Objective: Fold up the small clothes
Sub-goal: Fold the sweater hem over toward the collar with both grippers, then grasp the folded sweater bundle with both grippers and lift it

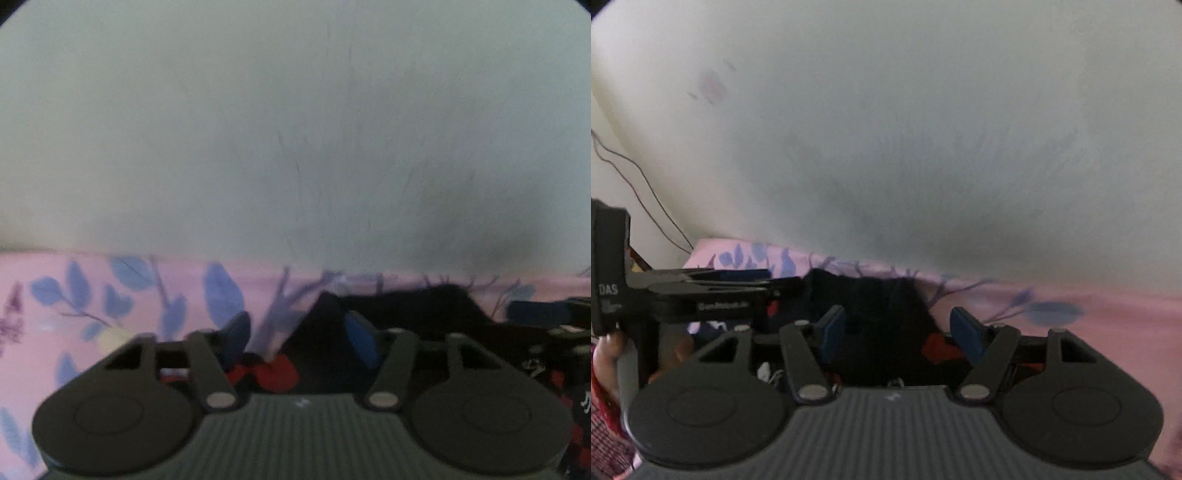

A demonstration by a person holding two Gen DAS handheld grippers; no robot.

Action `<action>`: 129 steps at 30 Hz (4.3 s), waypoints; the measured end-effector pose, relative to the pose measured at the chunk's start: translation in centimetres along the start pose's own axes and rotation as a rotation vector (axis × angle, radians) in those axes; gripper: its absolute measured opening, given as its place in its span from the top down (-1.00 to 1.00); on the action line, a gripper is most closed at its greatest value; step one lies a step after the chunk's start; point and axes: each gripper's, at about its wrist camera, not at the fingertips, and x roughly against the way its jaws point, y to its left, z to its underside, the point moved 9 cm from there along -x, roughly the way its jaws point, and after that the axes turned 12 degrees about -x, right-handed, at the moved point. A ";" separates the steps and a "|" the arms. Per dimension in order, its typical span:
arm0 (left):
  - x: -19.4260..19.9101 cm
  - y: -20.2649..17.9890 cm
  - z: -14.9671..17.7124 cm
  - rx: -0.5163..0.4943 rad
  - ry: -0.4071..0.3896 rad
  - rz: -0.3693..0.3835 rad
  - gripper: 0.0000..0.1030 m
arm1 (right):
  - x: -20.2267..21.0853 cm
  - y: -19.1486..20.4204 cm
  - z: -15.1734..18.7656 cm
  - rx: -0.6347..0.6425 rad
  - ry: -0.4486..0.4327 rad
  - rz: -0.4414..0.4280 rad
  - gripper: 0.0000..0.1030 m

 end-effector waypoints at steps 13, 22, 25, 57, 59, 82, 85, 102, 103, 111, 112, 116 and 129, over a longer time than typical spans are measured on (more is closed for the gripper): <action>19.2 -3.6 7.0 -0.084 -0.325 0.075 0.82 | 15.7 8.5 8.0 0.199 -0.169 -0.113 0.70; 25.3 -7.1 25.8 -0.050 -0.247 0.112 0.73 | 20.9 8.8 25.6 0.279 -0.142 -0.089 0.58; 25.1 -6.7 30.5 -0.019 -0.175 0.152 0.64 | 20.3 7.0 28.5 0.204 -0.091 -0.092 -0.15; 18.7 -9.1 22.9 0.143 -0.225 0.292 0.71 | 25.2 -7.5 24.3 -0.555 -0.325 -0.170 -0.16; 19.2 -9.0 22.6 0.176 -0.243 0.345 0.71 | 23.4 -7.3 24.3 -0.563 -0.273 -0.156 -0.31; 28.3 4.8 27.7 0.410 -0.471 0.214 0.71 | 11.6 21.9 19.3 0.066 -0.061 -0.282 0.33; 29.6 8.6 29.0 0.470 -0.477 0.086 0.36 | 5.0 24.7 21.2 0.116 0.050 -0.258 0.16; 20.9 4.6 25.1 0.250 -0.261 0.040 -0.71 | 11.7 17.8 19.5 -0.058 -0.106 -0.337 0.12; 20.7 4.6 25.3 0.249 -0.265 0.039 -0.67 | 9.2 17.7 19.6 -0.093 -0.055 -0.341 0.18; 19.1 6.1 26.0 0.279 -0.290 0.047 -0.96 | 6.5 15.4 19.8 -0.186 0.007 -0.328 0.90; 19.0 6.1 26.2 0.283 -0.310 0.057 -0.97 | 8.2 14.9 19.9 -0.195 -0.024 -0.358 0.70; 19.3 6.3 26.6 0.297 -0.343 0.119 -0.98 | 15.3 11.1 21.2 -0.222 -0.220 -0.330 -0.57; 20.0 5.4 26.7 0.300 -0.364 0.227 -0.99 | 12.0 10.1 22.8 -0.219 -0.066 -0.279 -0.61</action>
